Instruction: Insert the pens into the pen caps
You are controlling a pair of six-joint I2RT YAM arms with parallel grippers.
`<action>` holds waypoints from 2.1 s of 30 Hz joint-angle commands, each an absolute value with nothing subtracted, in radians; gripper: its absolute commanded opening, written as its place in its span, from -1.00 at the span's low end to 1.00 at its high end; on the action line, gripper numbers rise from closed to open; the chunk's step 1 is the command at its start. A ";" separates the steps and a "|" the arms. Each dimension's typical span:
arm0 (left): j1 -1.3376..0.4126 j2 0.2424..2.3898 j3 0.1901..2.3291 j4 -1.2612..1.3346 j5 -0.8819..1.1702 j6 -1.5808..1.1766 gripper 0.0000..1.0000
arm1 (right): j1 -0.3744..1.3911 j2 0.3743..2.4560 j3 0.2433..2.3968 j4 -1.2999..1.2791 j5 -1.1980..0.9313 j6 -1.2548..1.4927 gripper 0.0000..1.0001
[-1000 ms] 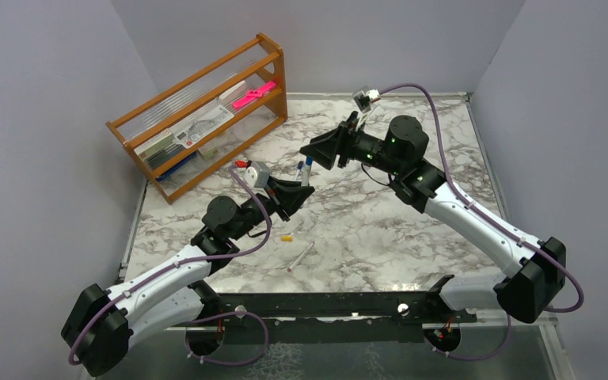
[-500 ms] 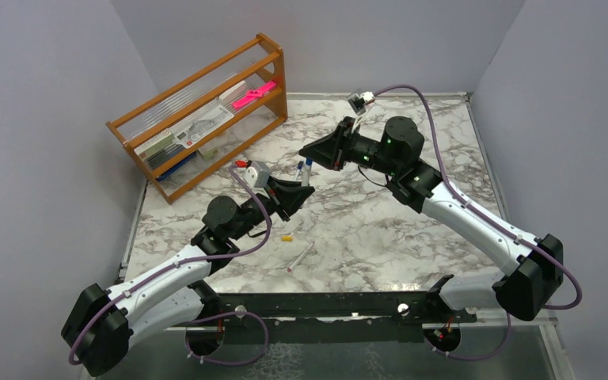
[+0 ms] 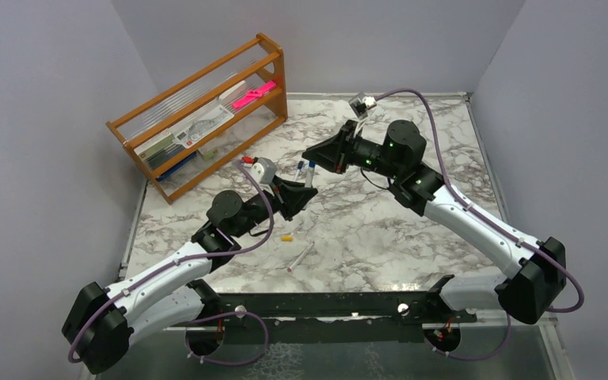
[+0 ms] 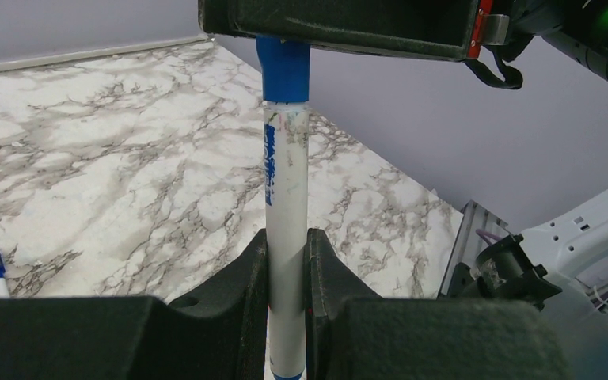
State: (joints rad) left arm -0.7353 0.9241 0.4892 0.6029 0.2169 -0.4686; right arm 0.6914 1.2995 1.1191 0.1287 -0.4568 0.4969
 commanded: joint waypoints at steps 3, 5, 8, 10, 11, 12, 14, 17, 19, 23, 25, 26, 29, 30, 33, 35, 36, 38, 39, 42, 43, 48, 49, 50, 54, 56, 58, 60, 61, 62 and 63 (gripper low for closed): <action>-0.734 0.895 0.594 0.662 0.124 -0.415 -1.00 | 0.713 1.268 1.043 0.039 -0.554 0.485 -0.97; -0.734 0.891 0.614 0.662 0.106 -0.393 -1.00 | 0.717 1.260 1.029 0.020 -0.552 0.479 -0.97; -0.733 0.892 0.646 0.672 0.087 -0.376 -1.00 | 0.723 1.248 0.997 0.014 -0.549 0.479 -0.97; -0.733 0.900 0.669 0.685 0.087 -0.365 -1.00 | 0.730 1.242 0.973 0.020 -0.548 0.488 -0.97; -0.734 0.906 0.681 0.694 0.089 -0.361 -1.00 | 0.737 1.241 0.960 0.025 -0.548 0.490 -0.97; -0.733 0.912 0.693 0.700 0.092 -0.356 -1.00 | 0.744 1.241 0.949 0.027 -0.547 0.494 -0.97; -0.733 0.931 0.717 0.706 0.100 -0.344 -1.00 | 0.761 1.244 0.927 0.029 -0.542 0.497 -0.97; -0.733 0.957 0.752 0.716 0.118 -0.332 -1.00 | 0.785 1.250 0.892 0.033 -0.534 0.499 -0.97; -0.733 0.974 0.772 0.727 0.129 -0.329 -1.00 | 0.798 1.252 0.870 0.034 -0.523 0.497 -0.97; -0.733 0.993 0.808 0.737 0.134 -0.308 -1.00 | 0.810 1.248 0.826 0.037 -0.510 0.494 -0.97; -0.733 0.994 0.818 0.739 0.126 -0.297 -1.00 | 0.811 1.242 0.806 0.029 -0.500 0.490 -0.97; -0.733 0.991 0.822 0.739 0.123 -0.290 -1.00 | 0.811 1.238 0.797 0.027 -0.494 0.487 -0.97; -0.733 0.985 0.831 0.739 0.104 -0.275 -1.00 | 0.811 1.231 0.770 0.017 -0.477 0.481 -0.97; -0.733 0.980 0.833 0.740 0.100 -0.271 -1.00 | 0.811 1.228 0.761 0.017 -0.474 0.480 -0.97; -0.733 0.974 0.847 0.744 0.092 -0.265 -1.00 | 0.811 1.223 0.733 0.017 -0.464 0.478 -0.97; -0.733 0.976 0.862 0.745 0.092 -0.263 -1.00 | 0.811 1.223 0.709 0.025 -0.464 0.484 -0.97; -0.733 0.980 0.868 0.746 0.092 -0.262 -1.00 | 0.811 1.222 0.695 0.034 -0.465 0.490 -0.97; -0.733 0.991 0.879 0.754 0.093 -0.262 -1.00 | 0.813 1.221 0.671 0.053 -0.467 0.503 -0.97; -0.733 0.996 0.883 0.760 0.094 -0.263 -1.00 | 0.814 1.222 0.660 0.063 -0.467 0.509 -0.97; -0.733 1.011 0.898 0.768 0.101 -0.268 -1.00 | 0.821 1.226 0.637 0.076 -0.466 0.520 -0.97; -0.733 1.014 0.900 0.769 0.109 -0.268 -1.00 | 0.821 1.224 0.633 0.077 -0.462 0.523 -0.97; -0.733 1.008 0.861 0.721 0.156 -0.260 -1.00 | 0.821 1.194 0.689 0.061 -0.416 0.519 -0.97; -0.734 1.004 0.849 0.689 0.167 -0.258 -1.00 | 0.821 1.189 0.707 0.061 -0.397 0.521 -0.97; -0.733 1.001 0.834 0.653 0.182 -0.258 -1.00 | 0.821 1.183 0.727 0.060 -0.374 0.526 -0.97; -0.733 0.971 0.721 0.601 0.217 -0.290 -1.00 | 0.820 1.150 0.793 0.090 -0.277 0.538 -0.64; -0.733 0.942 0.654 0.597 0.207 -0.329 -1.00 | 0.821 1.126 0.821 0.096 -0.213 0.539 -0.43; -0.733 0.908 0.599 0.595 0.195 -0.354 -1.00 | 0.820 1.096 0.837 0.105 -0.156 0.536 -0.21; -0.733 0.879 0.552 0.588 0.185 -0.369 -1.00 | 0.821 1.062 0.840 0.113 -0.099 0.531 -0.06; -0.733 0.866 0.535 0.585 0.183 -0.372 -1.00 | 0.821 1.043 0.836 0.115 -0.069 0.528 -0.01; -0.733 0.859 0.527 0.577 0.181 -0.372 -1.00 | 0.821 1.026 0.831 0.115 -0.039 0.528 0.01; -0.733 0.860 0.529 0.555 0.172 -0.366 -1.00 | 0.821 1.004 0.822 0.117 -0.014 0.527 0.03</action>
